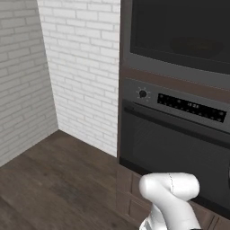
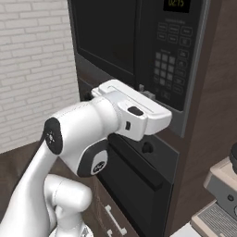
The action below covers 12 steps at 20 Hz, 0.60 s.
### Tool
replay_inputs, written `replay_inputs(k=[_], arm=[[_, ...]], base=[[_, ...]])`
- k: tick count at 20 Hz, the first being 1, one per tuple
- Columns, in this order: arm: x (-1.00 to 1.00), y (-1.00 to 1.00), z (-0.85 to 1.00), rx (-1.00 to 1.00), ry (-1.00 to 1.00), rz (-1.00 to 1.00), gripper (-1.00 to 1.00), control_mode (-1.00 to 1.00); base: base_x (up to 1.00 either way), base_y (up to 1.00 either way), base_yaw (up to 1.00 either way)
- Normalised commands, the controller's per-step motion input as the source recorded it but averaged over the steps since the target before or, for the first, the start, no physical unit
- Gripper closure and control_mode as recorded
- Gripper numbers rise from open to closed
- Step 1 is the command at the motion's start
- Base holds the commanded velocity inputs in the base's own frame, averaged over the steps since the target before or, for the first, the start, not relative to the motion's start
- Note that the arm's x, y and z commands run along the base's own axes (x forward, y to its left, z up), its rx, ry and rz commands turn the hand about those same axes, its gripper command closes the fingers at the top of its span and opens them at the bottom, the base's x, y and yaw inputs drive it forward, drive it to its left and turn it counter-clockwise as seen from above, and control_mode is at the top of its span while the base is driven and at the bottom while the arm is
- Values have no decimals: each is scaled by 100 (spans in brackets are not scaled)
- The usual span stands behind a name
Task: Pick the lemon wedge from the sink and place it in the bowl. Then pick the bowl and place it in the microwave. Then close the microwave door and press the start button.
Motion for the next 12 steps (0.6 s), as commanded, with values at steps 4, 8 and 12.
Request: replay_inputs(k=[4, 8, 12], arm=[[4, -14, 0, 0, 0, 0, 100, -100], [8, -23, 0, 0, 0, 0, 100, -100], [11, -7, -13, 0, 0, 0, 100, -100]], base=[[0, 0, 0], [0, 0, 0], [0, 0, 0]])
